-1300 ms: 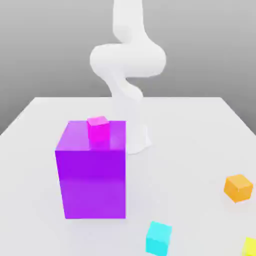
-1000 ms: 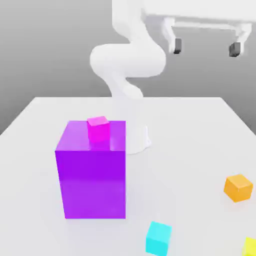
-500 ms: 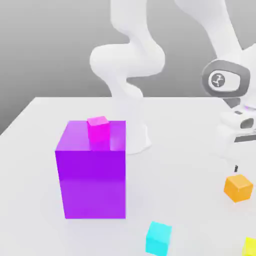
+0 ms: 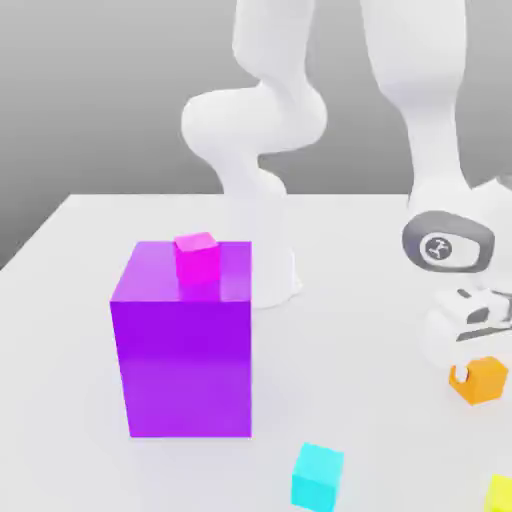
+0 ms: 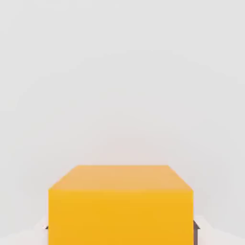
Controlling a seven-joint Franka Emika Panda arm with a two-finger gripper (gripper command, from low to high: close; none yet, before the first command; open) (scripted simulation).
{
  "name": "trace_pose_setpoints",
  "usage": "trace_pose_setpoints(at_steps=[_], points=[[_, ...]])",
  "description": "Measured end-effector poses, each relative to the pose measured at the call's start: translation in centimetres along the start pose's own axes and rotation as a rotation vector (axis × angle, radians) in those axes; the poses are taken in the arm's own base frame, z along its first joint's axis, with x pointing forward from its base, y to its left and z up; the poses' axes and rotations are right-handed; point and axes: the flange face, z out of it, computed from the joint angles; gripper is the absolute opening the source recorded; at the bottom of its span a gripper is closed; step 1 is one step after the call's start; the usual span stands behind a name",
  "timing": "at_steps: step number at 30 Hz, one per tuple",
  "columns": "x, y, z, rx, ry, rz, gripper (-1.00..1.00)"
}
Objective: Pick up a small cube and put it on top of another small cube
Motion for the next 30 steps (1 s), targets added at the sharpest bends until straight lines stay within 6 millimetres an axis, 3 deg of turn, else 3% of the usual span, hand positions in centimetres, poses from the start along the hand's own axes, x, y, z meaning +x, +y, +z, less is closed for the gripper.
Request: trace_pose_setpoints(at_steps=[7,8,11,12,15,21,25,30], points=[[0.0,0.0,-5.5,0.0,0.001,0.0,-1.0],[0.8,0.3,-6.3,-0.009,0.013,0.004,-1.0],[6.1,2.4,-8.8,-0.056,0.075,0.043,-1.0],[8.7,3.7,-9.7,-0.073,0.092,0.078,-1.0],[13.4,7.0,-12.9,-0.116,0.131,0.127,-1.0],[19.5,14.5,-20.1,-0.162,0.146,0.207,-1.0],[21.8,20.6,-24.8,-0.153,0.116,0.269,-1.0],[22.2,28.5,-30.0,-0.088,0.053,0.321,-1.0]])
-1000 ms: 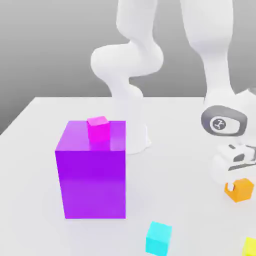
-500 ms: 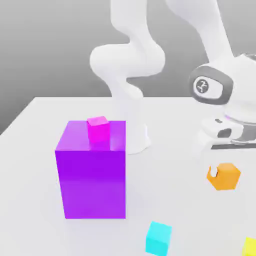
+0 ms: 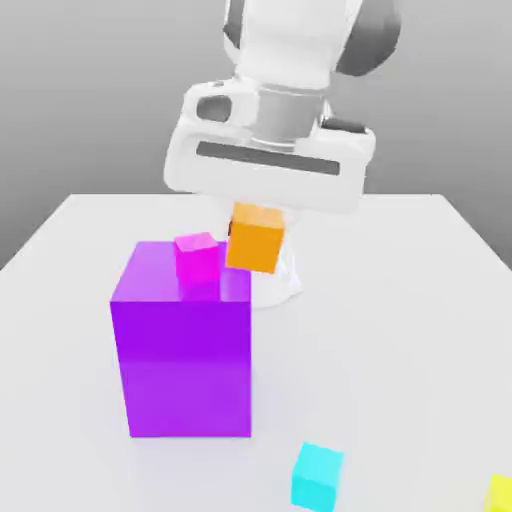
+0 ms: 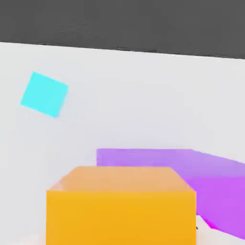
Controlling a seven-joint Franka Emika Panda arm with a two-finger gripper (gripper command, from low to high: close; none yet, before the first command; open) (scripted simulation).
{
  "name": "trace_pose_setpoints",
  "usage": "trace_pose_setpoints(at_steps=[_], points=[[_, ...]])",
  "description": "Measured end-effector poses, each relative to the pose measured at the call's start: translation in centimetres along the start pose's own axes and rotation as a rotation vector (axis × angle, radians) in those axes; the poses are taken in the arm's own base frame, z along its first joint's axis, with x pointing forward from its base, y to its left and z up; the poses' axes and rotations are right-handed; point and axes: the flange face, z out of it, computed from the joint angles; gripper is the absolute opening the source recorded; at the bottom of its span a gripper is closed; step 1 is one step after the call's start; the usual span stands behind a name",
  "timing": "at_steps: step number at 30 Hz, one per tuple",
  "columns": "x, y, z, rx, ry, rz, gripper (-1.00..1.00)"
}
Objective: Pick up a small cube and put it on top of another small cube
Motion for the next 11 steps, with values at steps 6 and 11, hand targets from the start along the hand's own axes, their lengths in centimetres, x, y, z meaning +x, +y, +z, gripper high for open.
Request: trace_pose_setpoints(at_steps=[6,11], points=[[0.8,5.6,0.8,0.076,-0.066,0.012,-1.0],[0.6,5.6,3.2,0.078,-0.068,0.012,1.0]])
